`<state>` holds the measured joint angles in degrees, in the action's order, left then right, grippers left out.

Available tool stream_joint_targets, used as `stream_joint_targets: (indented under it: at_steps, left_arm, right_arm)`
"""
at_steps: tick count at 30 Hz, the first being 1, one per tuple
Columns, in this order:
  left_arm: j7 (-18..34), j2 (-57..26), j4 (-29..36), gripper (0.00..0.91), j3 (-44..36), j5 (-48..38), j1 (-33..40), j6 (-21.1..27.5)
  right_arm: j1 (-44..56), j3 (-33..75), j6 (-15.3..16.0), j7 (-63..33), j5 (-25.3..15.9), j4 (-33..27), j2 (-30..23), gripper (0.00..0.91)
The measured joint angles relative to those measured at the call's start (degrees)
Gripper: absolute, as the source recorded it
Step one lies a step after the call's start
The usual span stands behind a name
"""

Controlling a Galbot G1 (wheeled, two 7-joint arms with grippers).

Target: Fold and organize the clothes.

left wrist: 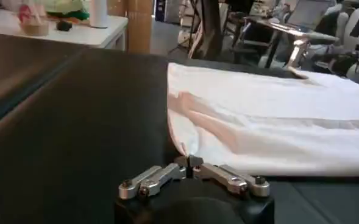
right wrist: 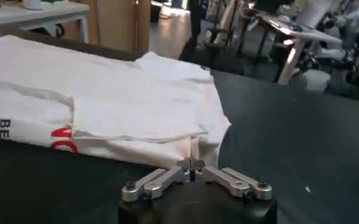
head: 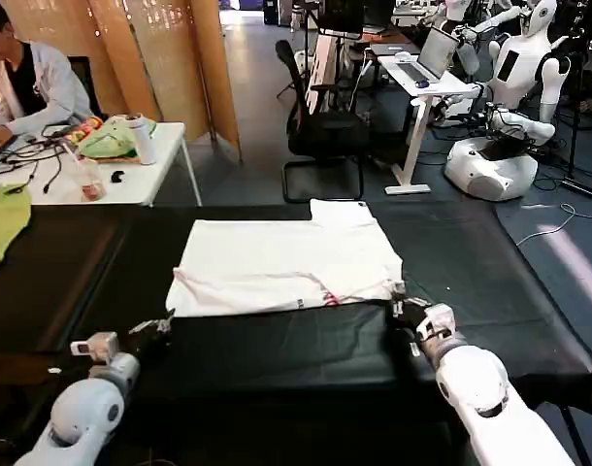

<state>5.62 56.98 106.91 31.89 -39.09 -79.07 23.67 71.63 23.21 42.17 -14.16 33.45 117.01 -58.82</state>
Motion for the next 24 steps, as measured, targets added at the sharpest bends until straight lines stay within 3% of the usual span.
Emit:
stream_joint_targets:
  at_steps: [3,13,24]
  left_arm:
    - [0.4,-1.4,1.9,0.0,0.4,1.0,-1.6,0.4]
    - [0.7,-4.3,8.9,0.0,2.8,4.6,-9.0,1.3]
    - [0.3,-5.4,11.2,0.0,4.8,8.7,-15.5,1.9]
  right_arm:
    - [2.5,1.3,0.0,-2.1,1.9,3.0,0.1,0.0]
    - [12.8,5.8,0.0,-4.0,2.3,10.2,-1.2,0.0]
    - [19.7,6.1,0.0,-3.7,-0.1,11.7,-4.5,0.0]
